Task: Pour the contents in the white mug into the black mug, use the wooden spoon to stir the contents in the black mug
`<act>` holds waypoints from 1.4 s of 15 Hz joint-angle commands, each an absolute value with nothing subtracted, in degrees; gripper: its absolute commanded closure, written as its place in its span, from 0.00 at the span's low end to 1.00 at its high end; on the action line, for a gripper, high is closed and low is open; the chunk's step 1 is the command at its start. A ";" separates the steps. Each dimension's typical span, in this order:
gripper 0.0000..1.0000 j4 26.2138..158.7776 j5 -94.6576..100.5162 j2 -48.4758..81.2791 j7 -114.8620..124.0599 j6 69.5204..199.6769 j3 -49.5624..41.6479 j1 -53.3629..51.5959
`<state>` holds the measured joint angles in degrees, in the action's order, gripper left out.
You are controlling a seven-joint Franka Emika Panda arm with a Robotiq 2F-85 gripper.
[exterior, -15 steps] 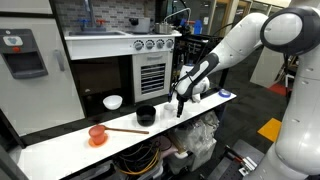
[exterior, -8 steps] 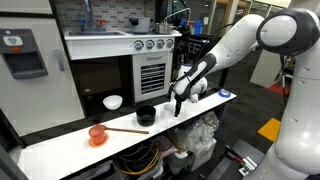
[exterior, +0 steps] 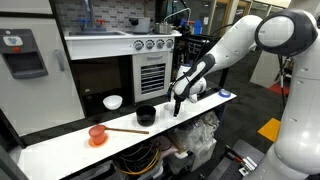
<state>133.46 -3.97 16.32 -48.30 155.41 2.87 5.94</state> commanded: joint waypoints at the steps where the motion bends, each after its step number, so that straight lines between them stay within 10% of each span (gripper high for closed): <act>1: 0.48 132.32 -4.61 17.95 -50.05 156.59 4.48 7.85; 9: 0.99 132.42 -4.73 18.26 -50.31 156.89 4.97 8.35; 21: 0.98 134.67 -2.24 12.64 -44.84 149.14 3.63 6.85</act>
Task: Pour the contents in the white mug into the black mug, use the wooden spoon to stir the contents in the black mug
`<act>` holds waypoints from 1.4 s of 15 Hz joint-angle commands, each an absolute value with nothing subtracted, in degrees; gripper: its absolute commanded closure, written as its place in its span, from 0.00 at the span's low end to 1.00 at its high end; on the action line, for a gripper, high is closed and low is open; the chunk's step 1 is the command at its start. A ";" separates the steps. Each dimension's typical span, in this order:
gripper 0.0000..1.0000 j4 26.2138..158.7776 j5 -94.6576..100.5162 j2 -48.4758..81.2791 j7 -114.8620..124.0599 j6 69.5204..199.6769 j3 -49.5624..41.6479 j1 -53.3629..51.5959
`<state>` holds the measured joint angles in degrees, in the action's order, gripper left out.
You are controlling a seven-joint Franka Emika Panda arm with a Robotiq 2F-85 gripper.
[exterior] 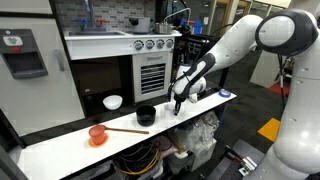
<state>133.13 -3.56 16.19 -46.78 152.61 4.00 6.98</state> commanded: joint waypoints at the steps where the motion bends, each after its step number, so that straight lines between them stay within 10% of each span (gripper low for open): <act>1: 0.98 135.41 -2.20 11.37 -43.79 148.62 3.49 6.58; 21: 0.98 136.39 30.09 -1.17 12.62 138.49 4.77 -2.46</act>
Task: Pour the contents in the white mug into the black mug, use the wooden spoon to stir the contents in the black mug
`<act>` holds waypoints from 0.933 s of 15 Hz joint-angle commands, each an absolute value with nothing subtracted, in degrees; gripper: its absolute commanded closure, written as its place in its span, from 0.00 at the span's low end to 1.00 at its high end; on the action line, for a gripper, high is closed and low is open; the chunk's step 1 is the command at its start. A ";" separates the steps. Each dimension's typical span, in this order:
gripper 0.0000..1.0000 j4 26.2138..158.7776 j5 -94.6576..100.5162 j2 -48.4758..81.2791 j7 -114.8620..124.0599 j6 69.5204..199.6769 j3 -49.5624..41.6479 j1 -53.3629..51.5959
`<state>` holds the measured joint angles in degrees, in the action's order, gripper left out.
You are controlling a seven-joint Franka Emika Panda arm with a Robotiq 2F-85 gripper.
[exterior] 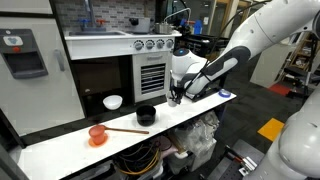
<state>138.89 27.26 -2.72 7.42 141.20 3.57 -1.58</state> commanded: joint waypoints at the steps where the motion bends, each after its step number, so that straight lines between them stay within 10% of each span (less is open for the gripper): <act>1: 0.98 135.33 31.16 -0.09 14.85 138.05 5.19 -2.85; 14: 0.98 118.97 41.67 16.21 29.96 129.17 4.17 -9.72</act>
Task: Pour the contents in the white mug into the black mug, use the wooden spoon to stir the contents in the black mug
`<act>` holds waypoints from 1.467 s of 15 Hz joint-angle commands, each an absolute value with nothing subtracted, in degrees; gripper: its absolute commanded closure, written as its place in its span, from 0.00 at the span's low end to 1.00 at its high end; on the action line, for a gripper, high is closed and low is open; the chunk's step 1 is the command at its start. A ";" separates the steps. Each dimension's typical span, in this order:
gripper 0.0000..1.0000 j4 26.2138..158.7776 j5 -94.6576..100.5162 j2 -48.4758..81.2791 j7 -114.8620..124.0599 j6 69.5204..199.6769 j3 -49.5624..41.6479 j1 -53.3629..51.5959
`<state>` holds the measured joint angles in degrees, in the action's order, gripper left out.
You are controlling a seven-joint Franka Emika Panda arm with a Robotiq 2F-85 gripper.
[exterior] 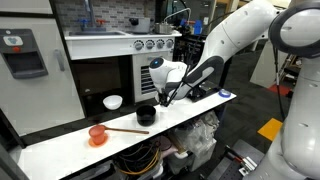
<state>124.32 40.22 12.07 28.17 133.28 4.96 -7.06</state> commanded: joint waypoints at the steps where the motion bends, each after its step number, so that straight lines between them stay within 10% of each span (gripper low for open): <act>1: 0.98 117.64 41.68 17.23 30.27 127.98 4.20 -10.59; 22: 0.98 110.00 58.59 23.14 31.66 104.60 6.72 -18.29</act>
<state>110.98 56.65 21.98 32.08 106.86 5.77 -17.86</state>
